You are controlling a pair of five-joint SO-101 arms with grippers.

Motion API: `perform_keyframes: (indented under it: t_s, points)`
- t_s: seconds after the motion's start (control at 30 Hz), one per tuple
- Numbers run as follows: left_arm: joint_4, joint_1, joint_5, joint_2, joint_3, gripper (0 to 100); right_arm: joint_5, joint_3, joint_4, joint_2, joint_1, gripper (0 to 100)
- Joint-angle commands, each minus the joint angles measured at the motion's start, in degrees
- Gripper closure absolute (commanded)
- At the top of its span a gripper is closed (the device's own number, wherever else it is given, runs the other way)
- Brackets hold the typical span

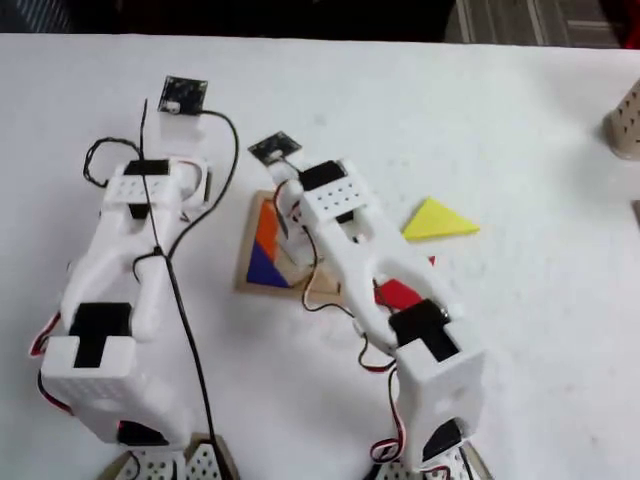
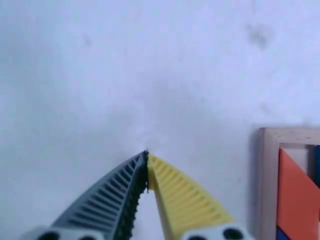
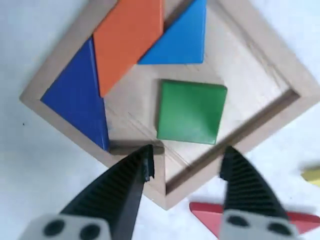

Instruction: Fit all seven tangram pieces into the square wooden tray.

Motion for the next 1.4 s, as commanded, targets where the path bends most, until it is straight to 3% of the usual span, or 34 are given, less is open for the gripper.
perform_keyframes:
  t_s: [0.0, 0.13, 0.5, 0.63, 0.77, 0.93, 1.1, 1.37]
  points:
    - [0.09, 1.71, 0.7, -0.4, -3.25, 98, -1.58, -0.79, 1.63, -6.55, 3.82, 90.1]
    - [0.53, 4.7, 0.53, -0.31, -3.08, 98, -2.73, 2.99, 1.71, -7.69, 7.43, 97.6]
    - [0.09, 12.7, 0.62, -3.74, 1.49, 98, -3.08, 6.15, 2.68, -11.56, 16.48, 95.7]
    - [-0.62, 20.0, 0.62, -3.56, 1.85, 98, -3.16, 8.0, 2.51, -13.76, 18.07, 95.7]
    - [-6.51, 28.7, 0.7, -3.38, 2.37, 98, -6.15, 8.79, 0.92, -13.76, 19.38, 95.7]
    - [-11.08, 34.59, 0.79, 0.57, 1.85, 98, -6.68, 9.49, -0.84, -13.67, 19.65, 95.7]
    - [-17.23, 35.03, 0.79, 5.41, 1.49, 98, -6.68, 9.49, -1.01, -13.67, 19.82, 95.7]
    - [-13.27, 33.19, 0.26, 7.52, 0.26, 98, -6.68, 9.49, -1.1, -13.67, 19.74, 95.7]
